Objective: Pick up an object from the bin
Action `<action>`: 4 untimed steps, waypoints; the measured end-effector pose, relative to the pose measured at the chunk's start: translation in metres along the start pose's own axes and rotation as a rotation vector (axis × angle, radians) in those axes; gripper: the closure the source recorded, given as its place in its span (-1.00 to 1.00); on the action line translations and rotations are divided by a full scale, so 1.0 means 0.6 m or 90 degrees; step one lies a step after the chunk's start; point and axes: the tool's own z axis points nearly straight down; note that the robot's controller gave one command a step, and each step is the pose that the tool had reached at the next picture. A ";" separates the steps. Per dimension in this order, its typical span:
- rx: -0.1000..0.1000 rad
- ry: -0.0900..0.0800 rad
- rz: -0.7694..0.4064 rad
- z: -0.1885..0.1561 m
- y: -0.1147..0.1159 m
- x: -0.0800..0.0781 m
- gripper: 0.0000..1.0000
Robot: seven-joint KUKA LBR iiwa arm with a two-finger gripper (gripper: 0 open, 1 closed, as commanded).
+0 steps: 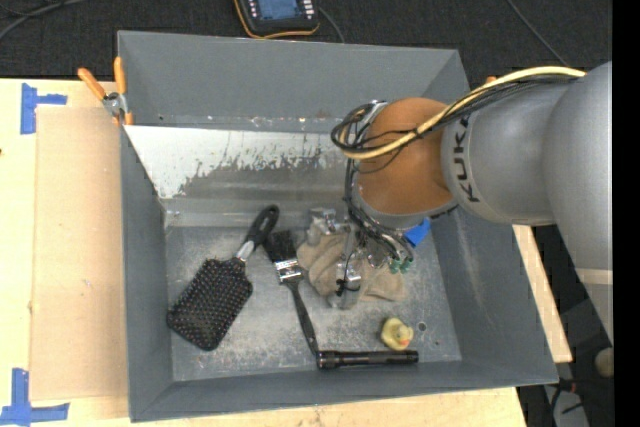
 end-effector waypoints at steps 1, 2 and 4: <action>-0.001 0.001 0.006 0.000 0.000 0.005 -1.00; -0.001 0.000 0.003 0.000 0.000 0.001 -1.00; -0.002 -0.002 0.007 -0.002 0.000 0.001 1.00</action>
Offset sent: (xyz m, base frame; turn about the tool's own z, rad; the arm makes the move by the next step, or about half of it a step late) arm -0.0004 -0.0001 0.0001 0.0014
